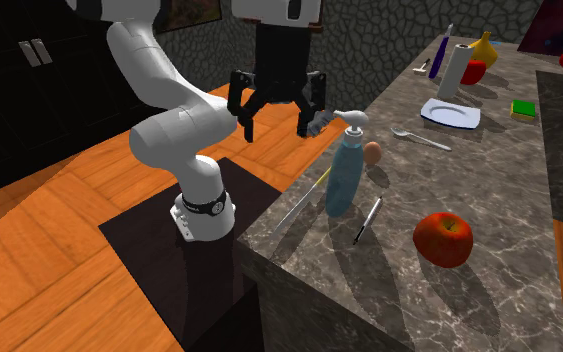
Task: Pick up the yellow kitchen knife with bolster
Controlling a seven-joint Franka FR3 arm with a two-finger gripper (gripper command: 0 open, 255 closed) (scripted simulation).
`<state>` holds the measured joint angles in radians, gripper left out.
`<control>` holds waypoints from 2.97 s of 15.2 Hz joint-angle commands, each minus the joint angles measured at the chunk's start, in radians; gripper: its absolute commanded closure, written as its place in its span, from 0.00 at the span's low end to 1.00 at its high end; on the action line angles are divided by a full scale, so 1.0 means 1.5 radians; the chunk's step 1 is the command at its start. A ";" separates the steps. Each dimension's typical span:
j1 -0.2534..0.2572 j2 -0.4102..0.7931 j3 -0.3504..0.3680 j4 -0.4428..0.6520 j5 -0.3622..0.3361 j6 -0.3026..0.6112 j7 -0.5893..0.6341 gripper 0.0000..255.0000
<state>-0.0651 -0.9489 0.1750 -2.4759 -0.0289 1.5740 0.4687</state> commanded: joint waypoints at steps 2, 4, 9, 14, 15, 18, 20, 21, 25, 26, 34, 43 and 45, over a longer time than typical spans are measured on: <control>-0.018 -0.038 0.046 -0.068 0.043 0.021 0.111 0.00; -0.027 -0.054 0.082 -0.104 0.076 0.036 0.184 0.00; -0.044 -0.070 0.184 -0.176 0.175 0.083 0.369 0.00; -0.063 -0.037 0.303 -0.218 0.285 0.153 0.554 0.00; -0.069 -0.024 0.329 -0.222 0.307 0.171 0.591 0.00; -0.096 0.027 0.410 -0.227 0.371 0.231 0.699 0.00; -0.098 0.035 0.420 -0.232 0.379 0.245 0.703 0.00; -0.098 0.041 0.427 -0.238 0.384 0.256 0.704 0.00; -0.101 0.068 0.456 -0.257 0.404 0.303 0.705 0.00; -0.103 0.080 0.468 -0.264 0.412 0.322 0.705 0.00; -0.102 0.079 0.469 -0.265 0.413 0.322 0.705 1.00; -0.098 0.044 0.431 -0.240 0.387 0.262 0.704 1.00; -0.098 0.032 0.418 -0.230 0.377 0.240 0.703 1.00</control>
<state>-0.2117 -0.8942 0.8093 -2.8277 0.5431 1.9477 1.5238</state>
